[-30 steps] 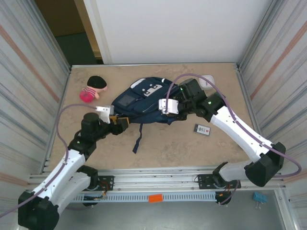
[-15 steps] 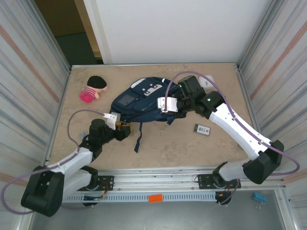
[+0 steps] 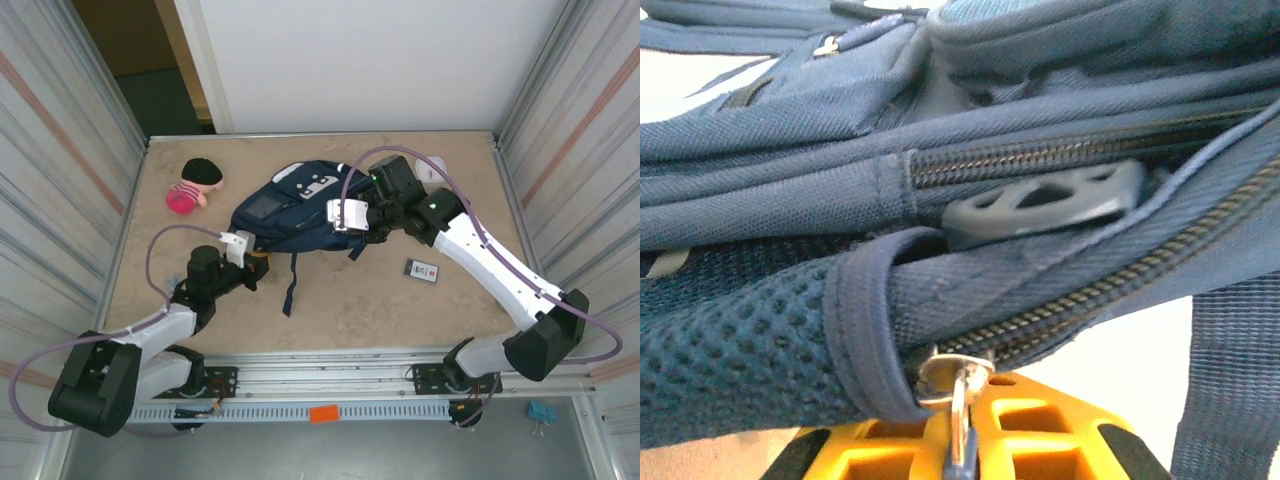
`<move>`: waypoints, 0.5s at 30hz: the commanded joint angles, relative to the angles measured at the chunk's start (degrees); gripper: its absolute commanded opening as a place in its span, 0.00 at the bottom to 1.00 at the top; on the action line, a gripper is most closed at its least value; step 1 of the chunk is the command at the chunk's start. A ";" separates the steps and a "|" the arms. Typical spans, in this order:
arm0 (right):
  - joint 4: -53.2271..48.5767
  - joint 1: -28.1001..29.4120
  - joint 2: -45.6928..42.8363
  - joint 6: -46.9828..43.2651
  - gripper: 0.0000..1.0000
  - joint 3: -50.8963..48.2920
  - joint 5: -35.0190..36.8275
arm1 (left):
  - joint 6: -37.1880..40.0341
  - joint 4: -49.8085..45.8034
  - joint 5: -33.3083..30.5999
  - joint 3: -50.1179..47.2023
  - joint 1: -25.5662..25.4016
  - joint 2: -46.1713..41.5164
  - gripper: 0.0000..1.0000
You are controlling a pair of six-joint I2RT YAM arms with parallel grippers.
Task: Pack the student bag
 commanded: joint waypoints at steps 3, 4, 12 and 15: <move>10.15 2.15 -0.41 5.19 0.00 -1.34 6.67 | -0.06 -2.19 4.02 1.88 -2.37 -5.50 0.00; 11.49 2.99 -0.45 5.88 0.00 -2.51 7.29 | -0.15 -3.44 4.63 2.48 -2.99 -6.24 0.00; 21.92 7.36 0.21 15.75 0.00 -9.41 12.58 | -1.43 -11.58 8.96 7.94 -6.70 -8.85 0.00; 24.01 9.36 1.61 18.52 0.00 -10.85 13.49 | -1.48 -13.66 10.37 10.52 -9.10 -7.50 0.00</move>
